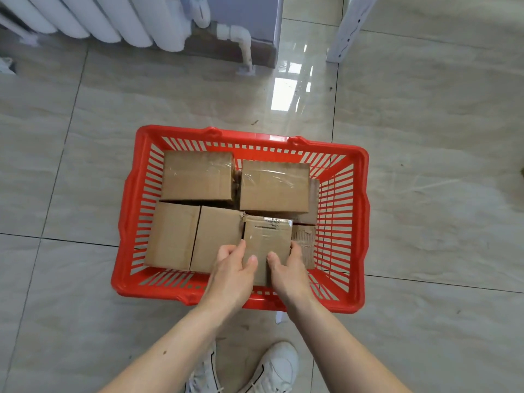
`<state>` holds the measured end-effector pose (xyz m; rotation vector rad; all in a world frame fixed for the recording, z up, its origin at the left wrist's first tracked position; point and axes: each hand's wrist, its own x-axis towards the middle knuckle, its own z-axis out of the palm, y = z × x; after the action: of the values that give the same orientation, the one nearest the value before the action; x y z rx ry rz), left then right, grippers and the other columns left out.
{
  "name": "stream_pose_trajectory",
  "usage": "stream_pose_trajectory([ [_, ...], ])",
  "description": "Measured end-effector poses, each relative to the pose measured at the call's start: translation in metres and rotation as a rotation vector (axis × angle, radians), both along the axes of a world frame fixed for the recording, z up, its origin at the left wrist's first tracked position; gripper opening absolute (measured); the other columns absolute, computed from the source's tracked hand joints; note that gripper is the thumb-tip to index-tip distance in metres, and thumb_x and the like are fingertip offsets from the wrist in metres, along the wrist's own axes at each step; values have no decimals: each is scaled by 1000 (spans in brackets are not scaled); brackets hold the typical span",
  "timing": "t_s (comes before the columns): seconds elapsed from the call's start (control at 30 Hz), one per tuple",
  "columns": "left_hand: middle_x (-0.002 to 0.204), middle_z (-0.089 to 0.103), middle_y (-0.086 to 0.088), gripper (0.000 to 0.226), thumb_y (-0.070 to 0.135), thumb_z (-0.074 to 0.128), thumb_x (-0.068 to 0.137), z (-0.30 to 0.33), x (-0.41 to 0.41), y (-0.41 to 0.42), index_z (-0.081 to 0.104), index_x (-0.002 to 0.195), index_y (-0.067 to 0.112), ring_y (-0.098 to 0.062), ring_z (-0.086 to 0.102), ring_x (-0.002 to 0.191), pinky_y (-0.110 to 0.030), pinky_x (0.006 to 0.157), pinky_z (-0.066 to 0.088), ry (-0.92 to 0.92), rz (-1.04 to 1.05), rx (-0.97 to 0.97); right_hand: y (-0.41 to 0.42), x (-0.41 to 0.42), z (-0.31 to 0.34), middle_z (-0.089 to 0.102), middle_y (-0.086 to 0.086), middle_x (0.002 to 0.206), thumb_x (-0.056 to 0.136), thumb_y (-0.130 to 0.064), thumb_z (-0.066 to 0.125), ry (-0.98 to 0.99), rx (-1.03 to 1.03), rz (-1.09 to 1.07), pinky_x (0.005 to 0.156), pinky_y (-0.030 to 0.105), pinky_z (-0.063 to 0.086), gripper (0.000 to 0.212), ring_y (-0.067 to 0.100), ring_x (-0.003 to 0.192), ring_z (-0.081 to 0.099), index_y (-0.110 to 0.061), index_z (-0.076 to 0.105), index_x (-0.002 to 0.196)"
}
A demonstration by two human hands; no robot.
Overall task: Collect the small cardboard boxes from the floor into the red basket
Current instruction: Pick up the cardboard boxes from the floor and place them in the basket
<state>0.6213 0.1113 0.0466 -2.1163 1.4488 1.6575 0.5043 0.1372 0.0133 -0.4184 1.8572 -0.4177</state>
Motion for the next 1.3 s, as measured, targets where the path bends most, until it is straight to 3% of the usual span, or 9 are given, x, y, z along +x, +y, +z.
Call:
stream_pose_trajectory([
  [0.2, 124, 30, 5, 59, 39, 40, 99, -15, 5, -1, 23, 154, 26, -17, 43, 125, -26, 107, 30, -37, -11, 31, -7, 6, -21, 55, 11, 137, 100, -18, 52, 7, 9, -21, 97, 27, 45, 51, 24, 126, 55, -9, 32, 147],
  [0.3, 123, 31, 5, 58, 36, 42, 100, -13, 5, -1, 22, 153, 26, -14, 45, 115, -19, 96, 29, -1, 9, 23, -9, 3, -21, 56, 12, 136, 100, -19, 55, 12, 25, -22, 98, 32, 48, 49, 24, 122, 57, -10, 35, 143],
  [0.37, 130, 35, 3, 57, 35, 43, 100, -7, 6, -3, 24, 153, 24, -11, 45, 108, -18, 92, 28, 17, 18, 19, -8, 1, -18, 56, 12, 136, 98, -22, 58, 40, 31, 15, 97, 30, 45, 51, 25, 123, 56, -11, 35, 143],
  [0.47, 146, 35, -1, 59, 36, 44, 99, 6, 11, -4, 25, 153, 23, -13, 47, 121, -23, 104, 30, 26, 32, 31, -4, 0, -2, 49, 14, 146, 97, -29, 59, 66, 48, 24, 106, 35, 41, 64, 28, 133, 49, -11, 28, 150],
  [0.57, 146, 39, 0, 57, 37, 45, 99, 27, 12, -7, 30, 152, 23, -14, 50, 123, -31, 110, 33, 35, 81, 29, -1, -5, 27, 42, 14, 153, 98, -32, 57, 81, 61, 17, 112, 37, 35, 66, 29, 139, 43, -10, 26, 152],
  [0.7, 140, 46, -2, 52, 37, 46, 98, 70, -1, -10, 38, 147, 21, -20, 53, 124, -40, 110, 38, 34, 96, 20, 5, -18, 76, 49, 9, 148, 97, -37, 57, 116, 33, 39, 110, 38, 40, 59, 25, 133, 50, -11, 37, 146],
  [0.87, 134, 52, 0, 45, 38, 48, 97, 134, -30, -20, 50, 136, 18, -21, 56, 120, -42, 107, 41, 70, 30, -26, 7, -38, 147, 62, 1, 125, 95, -38, 58, 112, -5, 17, 92, 27, 41, 42, 18, 116, 57, -13, 54, 129],
  [1.07, 123, 58, 1, 21, 37, 49, 97, 197, -70, -37, 56, 114, 27, -19, 59, 112, -46, 100, 48, 171, -27, -92, 9, -67, 217, 68, 0, 108, 95, -30, 56, 113, -121, -215, 96, 39, 51, 24, 18, 103, 64, -15, 61, 113],
  [1.3, 108, 64, 4, 16, 36, 48, 97, 251, -133, -25, 58, 103, 26, -16, 63, 102, -45, 95, 51, 233, -130, -92, 26, -128, 265, 63, -3, 101, 98, -27, 54, 173, -187, -434, 96, 34, 48, 23, 15, 98, 59, -12, 59, 115],
])
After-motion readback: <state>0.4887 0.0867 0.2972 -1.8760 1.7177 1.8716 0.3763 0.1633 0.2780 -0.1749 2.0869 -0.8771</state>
